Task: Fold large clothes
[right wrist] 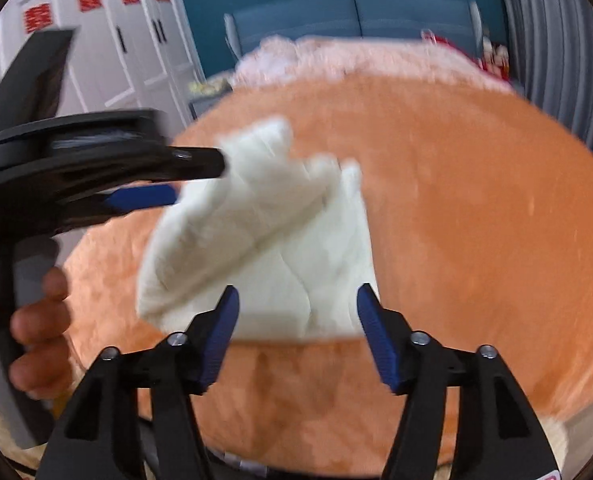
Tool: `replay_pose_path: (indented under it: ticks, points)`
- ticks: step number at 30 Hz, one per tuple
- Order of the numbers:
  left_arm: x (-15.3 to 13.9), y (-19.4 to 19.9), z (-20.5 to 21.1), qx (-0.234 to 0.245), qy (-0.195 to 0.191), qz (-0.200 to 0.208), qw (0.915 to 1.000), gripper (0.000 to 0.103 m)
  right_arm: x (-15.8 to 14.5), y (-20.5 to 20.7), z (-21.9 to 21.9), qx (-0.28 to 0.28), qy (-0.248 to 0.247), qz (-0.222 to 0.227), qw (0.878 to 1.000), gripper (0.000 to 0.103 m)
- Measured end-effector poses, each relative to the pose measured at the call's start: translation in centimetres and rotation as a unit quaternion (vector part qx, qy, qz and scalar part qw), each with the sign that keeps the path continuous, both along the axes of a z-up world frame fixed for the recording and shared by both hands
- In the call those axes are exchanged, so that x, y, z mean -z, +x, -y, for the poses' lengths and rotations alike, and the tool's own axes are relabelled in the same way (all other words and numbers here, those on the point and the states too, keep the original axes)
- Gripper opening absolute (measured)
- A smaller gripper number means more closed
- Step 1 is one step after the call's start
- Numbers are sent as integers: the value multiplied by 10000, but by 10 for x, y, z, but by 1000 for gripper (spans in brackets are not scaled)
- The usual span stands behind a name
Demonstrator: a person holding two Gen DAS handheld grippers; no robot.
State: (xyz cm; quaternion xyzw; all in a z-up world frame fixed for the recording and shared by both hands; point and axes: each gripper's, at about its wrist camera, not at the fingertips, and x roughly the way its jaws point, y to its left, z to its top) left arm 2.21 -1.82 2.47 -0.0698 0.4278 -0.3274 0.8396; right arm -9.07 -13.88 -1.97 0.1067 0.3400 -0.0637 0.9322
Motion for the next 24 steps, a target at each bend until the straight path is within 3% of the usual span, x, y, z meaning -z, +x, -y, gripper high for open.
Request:
replay_pose_path:
  ticks: [3,7,11,13,14,17,21,24]
  points:
    - [-21,11,-32,-498,-219,160,9984,69,-22,16,-3,-147,-107,320,9993,69]
    - [-11,36,-52,-1090,400,163,9931,69,-40,59,-2,-181,-40,487,9986,70]
    - [5,52,-66,-1351,539,-107,9893,68,-35,100,6,-83,240,197,9995,70]
    - [11,55,-68,-1387,659,-154,9880,67,-24,112,9,-99,514,-73,9986,56]
    - [13,58,-69,-1380,718,-185,9876,65,-16,121,10,-165,632,-283,9975,30]
    - [16,57,-67,-1331,810,-210,9876,65,-13,114,17,-127,658,-331,9972,12]
    - [20,56,-60,-1151,954,-188,9886,63,-15,76,25,175,524,-174,9983,9]
    - [27,55,-49,-1007,1067,-221,9889,61,1,60,31,452,342,-376,9977,9]
